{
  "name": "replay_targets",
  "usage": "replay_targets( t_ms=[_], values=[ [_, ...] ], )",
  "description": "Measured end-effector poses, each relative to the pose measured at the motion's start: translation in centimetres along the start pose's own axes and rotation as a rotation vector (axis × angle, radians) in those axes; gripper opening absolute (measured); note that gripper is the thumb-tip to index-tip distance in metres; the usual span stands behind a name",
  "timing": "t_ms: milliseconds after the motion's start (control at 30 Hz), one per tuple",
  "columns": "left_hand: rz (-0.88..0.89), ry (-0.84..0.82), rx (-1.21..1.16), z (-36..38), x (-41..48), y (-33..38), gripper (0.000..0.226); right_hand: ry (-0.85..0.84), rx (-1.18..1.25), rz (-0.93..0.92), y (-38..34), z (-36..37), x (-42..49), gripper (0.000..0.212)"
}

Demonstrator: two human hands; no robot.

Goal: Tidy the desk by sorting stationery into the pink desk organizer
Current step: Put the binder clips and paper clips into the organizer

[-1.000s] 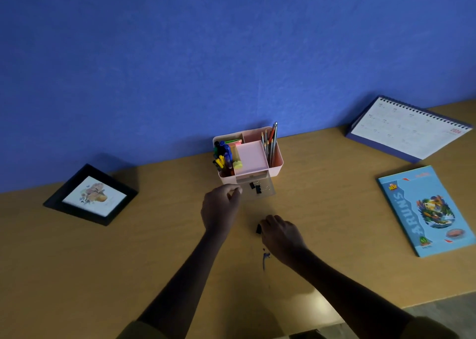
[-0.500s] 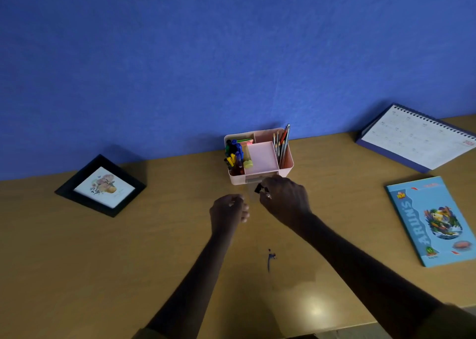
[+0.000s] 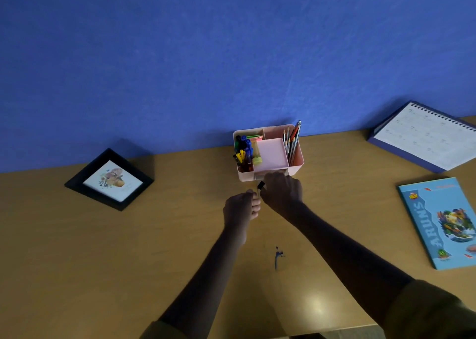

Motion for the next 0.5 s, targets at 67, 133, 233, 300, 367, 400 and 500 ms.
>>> replay_targets(
  t_ms=[67, 133, 233, 300, 367, 400, 500],
  values=[
    [-0.005, 0.001, -0.002, 0.0, -0.1, 0.1, 0.028, 0.004, 0.007, 0.004, 0.1, 0.1, 0.1, 0.019],
    [-0.009, -0.003, -0.004, 0.0, -0.3, 0.2, 0.029, 0.016, 0.019, 0.003, 0.3, 0.2, 0.1, 0.019],
    [-0.021, -0.009, -0.007, 0.0, -0.8, 0.3, 0.031, 0.087, 0.123, -0.012, 0.8, 0.3, -0.5, 0.024],
    [-0.023, -0.003, -0.004, -0.1, -1.1, 0.2, 0.033, 0.188, 0.300, -0.013, 1.4, -0.2, -1.4, 0.028],
    [-0.030, -0.012, -0.026, -0.2, -1.5, -0.2, 0.040, 0.274, 0.569, 0.012, 2.3, -0.6, -2.7, 0.027],
    [-0.046, -0.029, -0.054, -0.2, -1.6, -0.7, 0.045, 0.306, 0.741, 0.065, 3.0, -0.6, -3.6, 0.025],
    [-0.185, -0.143, -0.284, 0.0, -2.1, -2.3, 0.064, 0.356, 1.405, 0.471, 4.8, 0.9, -6.8, 0.017]
  ],
)
Point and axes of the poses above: each hand's wrist, its own x-axis towards the middle knuckle, its own z-axis out of the palm, y = z × x, the point moved 3 cm from there along x, towards the middle knuckle, and after that the axes turned 11 degrees about -z, right-handed, at the moved point
